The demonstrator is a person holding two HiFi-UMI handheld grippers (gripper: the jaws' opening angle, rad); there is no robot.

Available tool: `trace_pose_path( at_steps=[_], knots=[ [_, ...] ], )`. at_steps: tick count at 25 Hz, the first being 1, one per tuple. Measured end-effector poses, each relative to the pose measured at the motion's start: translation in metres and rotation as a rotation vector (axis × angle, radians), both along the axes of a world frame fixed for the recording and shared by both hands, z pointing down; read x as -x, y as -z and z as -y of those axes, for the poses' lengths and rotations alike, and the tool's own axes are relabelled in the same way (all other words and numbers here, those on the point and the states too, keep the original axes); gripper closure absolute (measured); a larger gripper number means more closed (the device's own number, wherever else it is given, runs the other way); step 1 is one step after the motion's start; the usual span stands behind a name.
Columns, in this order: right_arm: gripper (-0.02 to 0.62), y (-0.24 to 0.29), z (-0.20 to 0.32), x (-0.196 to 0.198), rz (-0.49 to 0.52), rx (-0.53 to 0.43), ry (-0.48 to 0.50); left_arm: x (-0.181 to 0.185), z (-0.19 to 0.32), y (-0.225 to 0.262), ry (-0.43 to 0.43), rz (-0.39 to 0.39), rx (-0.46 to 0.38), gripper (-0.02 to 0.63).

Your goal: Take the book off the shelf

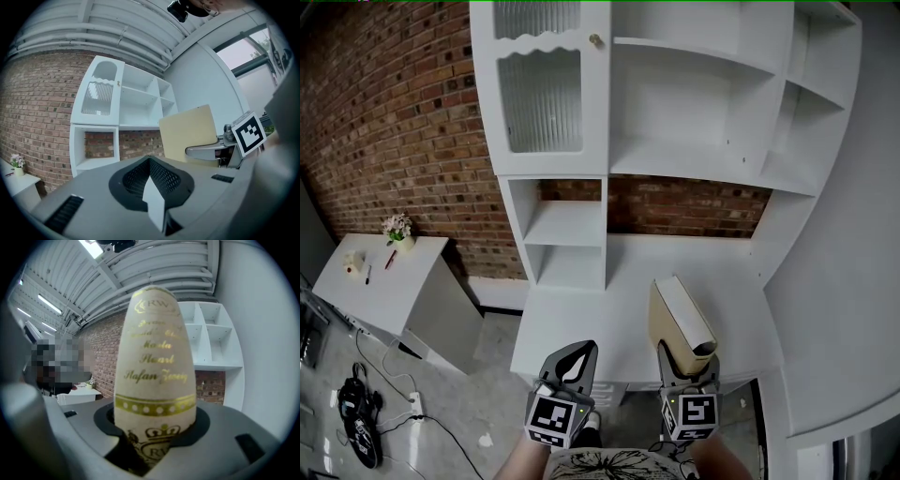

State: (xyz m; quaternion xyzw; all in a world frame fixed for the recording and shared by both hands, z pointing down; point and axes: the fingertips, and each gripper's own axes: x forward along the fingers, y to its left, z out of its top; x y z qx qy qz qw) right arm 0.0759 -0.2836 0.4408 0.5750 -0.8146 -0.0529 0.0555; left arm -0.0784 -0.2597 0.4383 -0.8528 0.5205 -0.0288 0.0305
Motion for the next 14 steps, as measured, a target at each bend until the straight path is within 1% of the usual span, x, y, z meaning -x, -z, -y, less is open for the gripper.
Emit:
trace_pose_path(
  at_steps=[8,14],
  knots=[
    [0.36,-0.006,0.003,0.007,-0.004,0.021,0.008,0.01,0.002,-0.002,0.017,0.0,0.005,0.591],
    [0.36,-0.004,0.007,0.005,-0.001,0.017,-0.001,0.016,0.006,-0.006,0.032,-0.005,0.012,0.591]
  ],
)
